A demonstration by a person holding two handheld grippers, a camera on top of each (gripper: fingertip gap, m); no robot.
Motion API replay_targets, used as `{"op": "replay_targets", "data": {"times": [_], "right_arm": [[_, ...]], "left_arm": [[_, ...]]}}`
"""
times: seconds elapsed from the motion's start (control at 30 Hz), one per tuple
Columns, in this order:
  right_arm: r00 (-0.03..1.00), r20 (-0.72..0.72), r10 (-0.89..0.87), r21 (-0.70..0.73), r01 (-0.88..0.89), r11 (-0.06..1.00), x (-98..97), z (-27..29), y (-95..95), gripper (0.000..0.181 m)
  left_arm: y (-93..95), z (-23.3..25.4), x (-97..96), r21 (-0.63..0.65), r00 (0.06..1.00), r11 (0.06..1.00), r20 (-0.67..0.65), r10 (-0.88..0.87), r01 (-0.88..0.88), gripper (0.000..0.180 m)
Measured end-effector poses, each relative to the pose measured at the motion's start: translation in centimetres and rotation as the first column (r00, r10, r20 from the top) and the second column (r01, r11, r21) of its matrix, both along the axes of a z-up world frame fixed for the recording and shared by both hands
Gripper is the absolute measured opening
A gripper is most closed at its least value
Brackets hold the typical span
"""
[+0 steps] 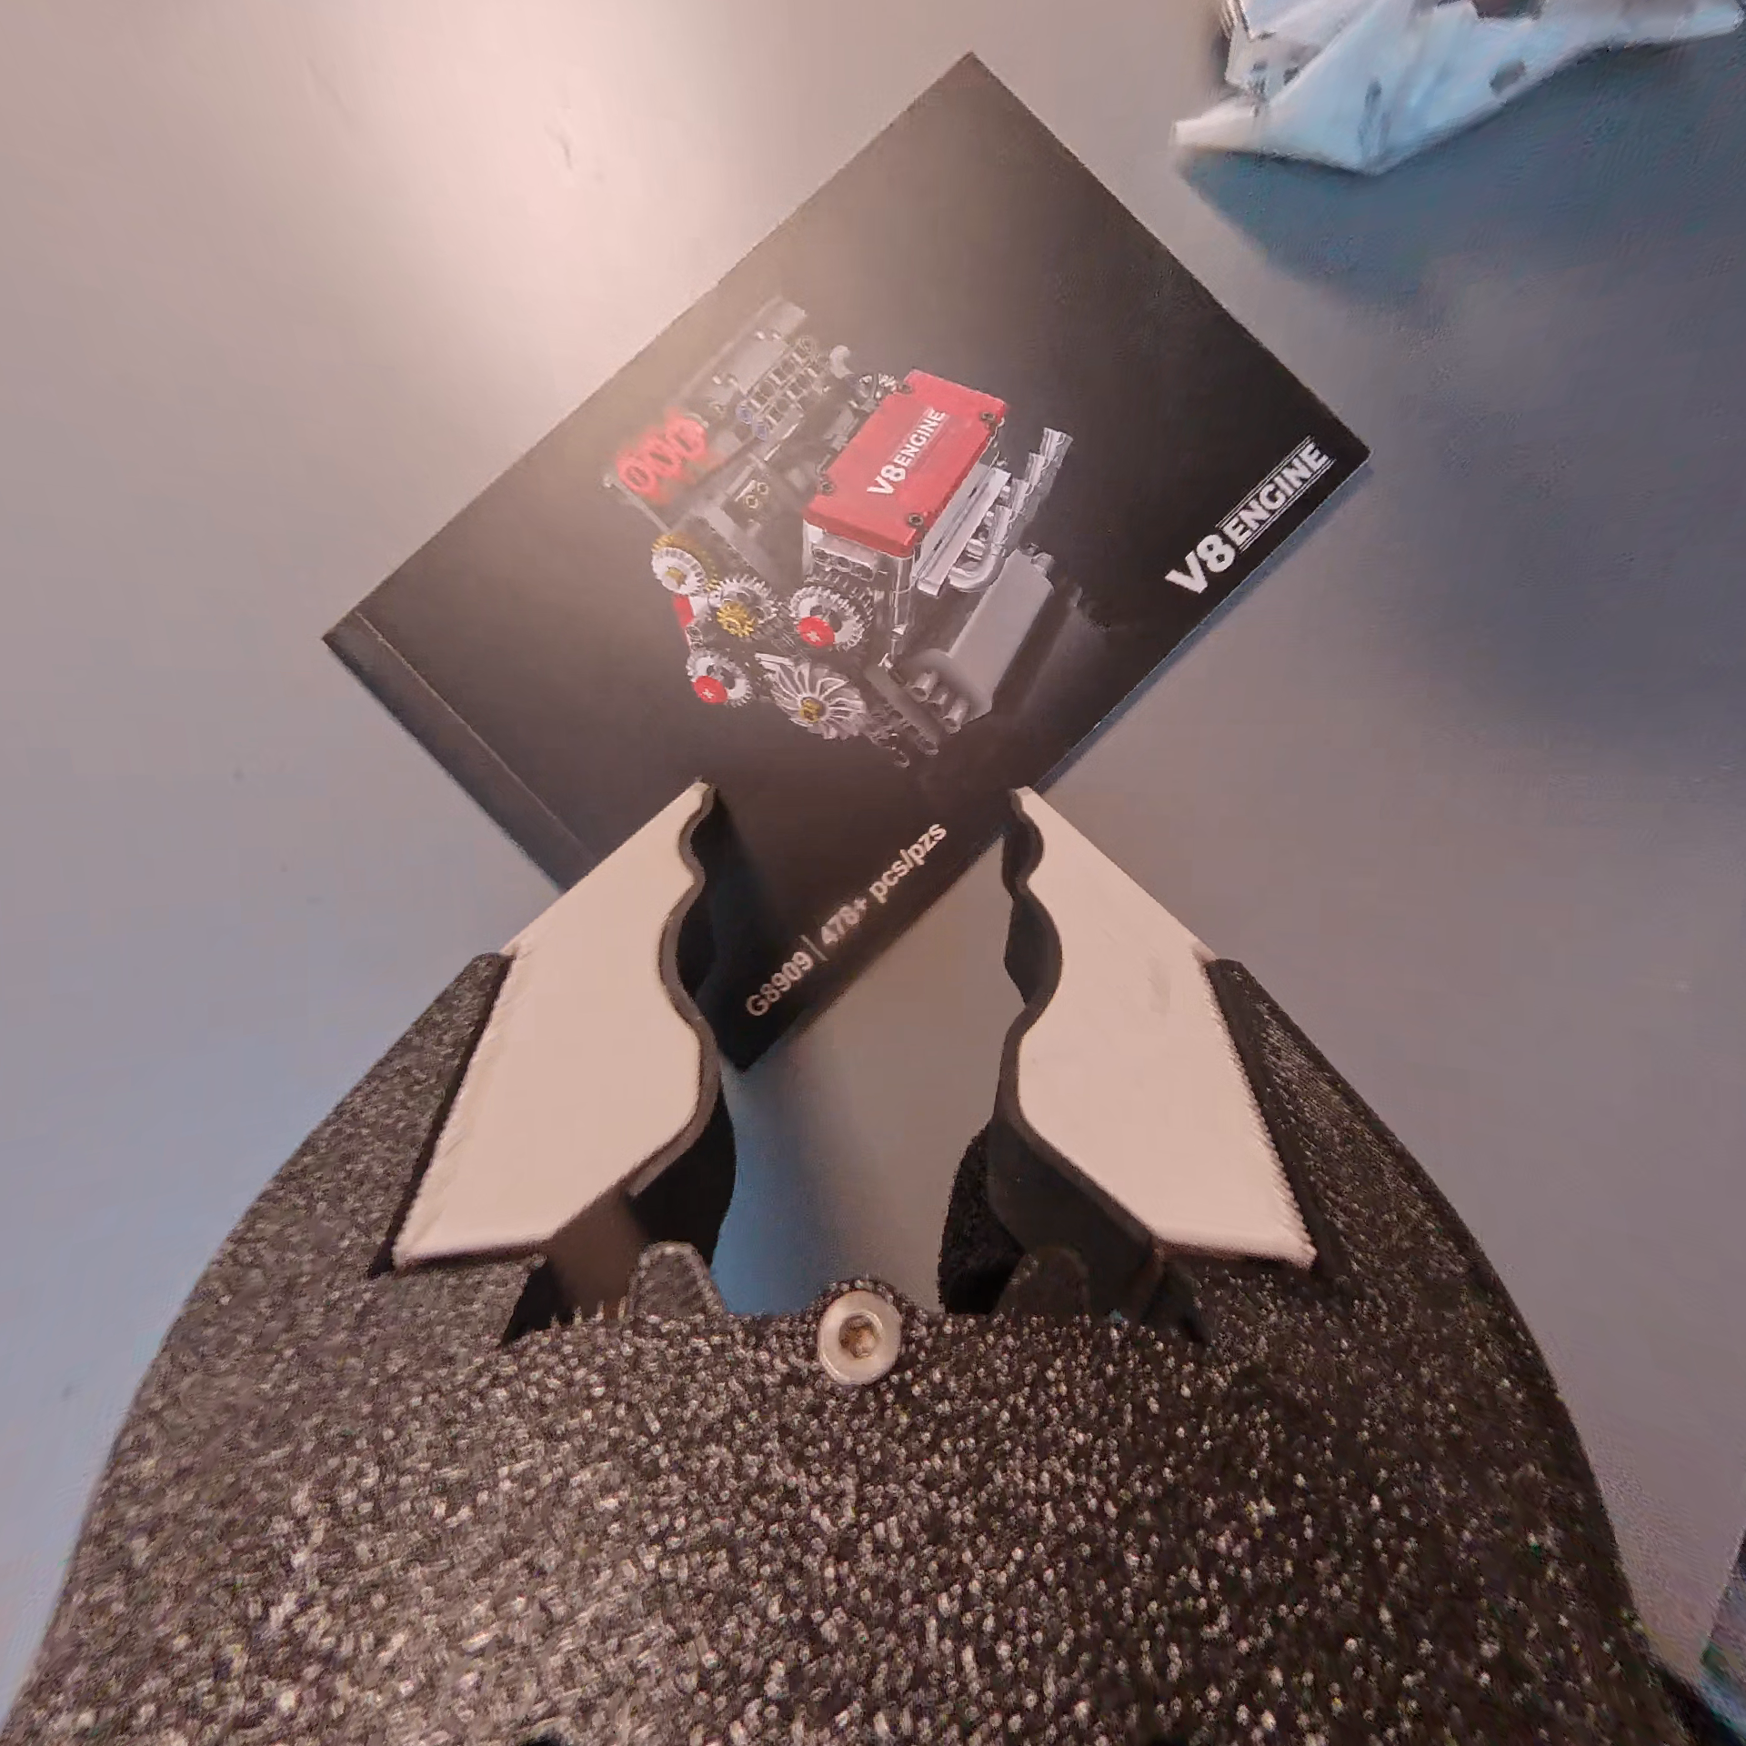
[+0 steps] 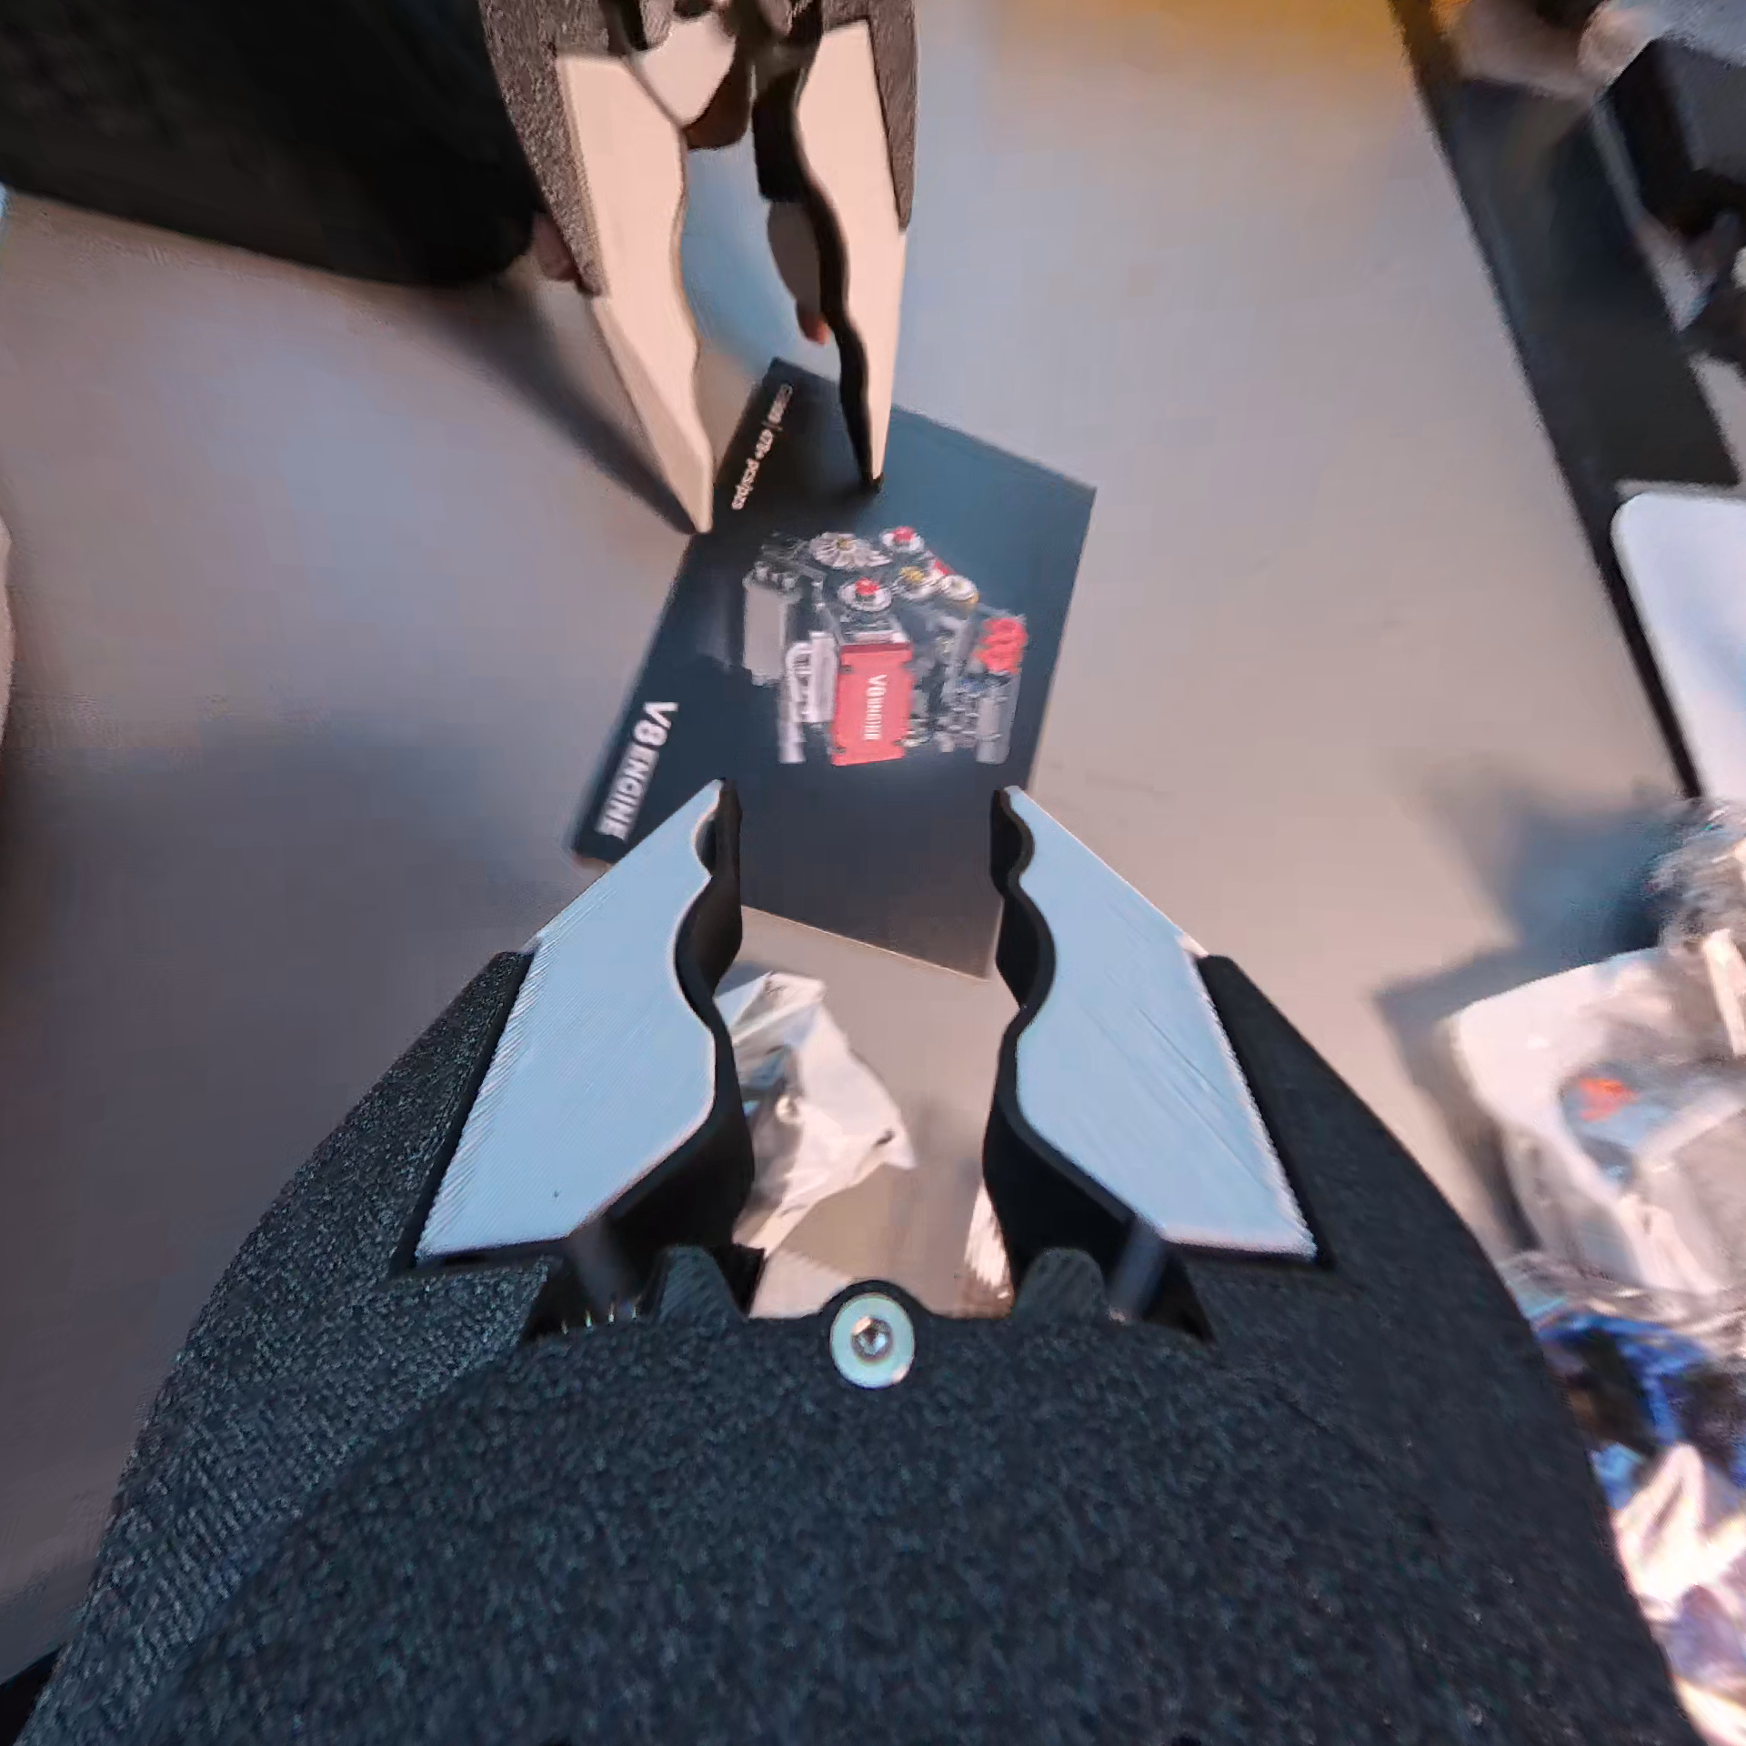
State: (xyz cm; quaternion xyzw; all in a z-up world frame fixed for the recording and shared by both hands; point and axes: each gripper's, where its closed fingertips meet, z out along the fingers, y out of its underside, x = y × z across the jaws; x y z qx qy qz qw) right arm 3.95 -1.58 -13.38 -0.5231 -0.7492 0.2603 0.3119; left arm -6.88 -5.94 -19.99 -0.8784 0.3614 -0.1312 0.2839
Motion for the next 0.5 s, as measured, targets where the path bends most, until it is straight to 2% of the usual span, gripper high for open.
{"op": "replay_targets", "data": {"times": [0.13, 0.27, 0.3, 0.4, 0.5], "right_arm": [[0.988, 0.148, -0.037, 0.007, 0.037, 0.999, 1.4, -4.0, -1.6, 0.071], [0.962, 0.272, -0.005, 0.049, -0.008, 0.999, 2.1, -6.3, -3.0, 0.074], [0.959, 0.284, 0.007, 0.047, -0.022, 0.999, 2.1, -6.4, -3.5, 0.074], [0.950, 0.312, 0.022, 0.055, -0.041, 0.998, 2.0, -6.5, -3.9, 0.068], [0.940, 0.339, 0.050, 0.053, -0.072, 0.996, 2.3, -6.6, -3.4, 0.051]], "left_arm": [[0.3, 0.0, 3.7, 0.002, 0.996, 0.997, -0.013, 0.083, -0.083, 0.051], [0.5, 0.1, 4.6, 0.008, 0.990, 0.990, -0.004, 0.142, -0.142, 0.040], [0.7, 0.1, 4.2, 0.009, 0.986, 0.986, 0.008, 0.167, -0.167, 0.031], [0.8, 0.1, 2.8, -0.027, 0.976, 0.977, 0.060, 0.211, -0.210, 0.003], [0.2, 0.1, 2.5, -0.065, 0.977, 0.983, 0.114, 0.181, -0.174, 0.000]]}}
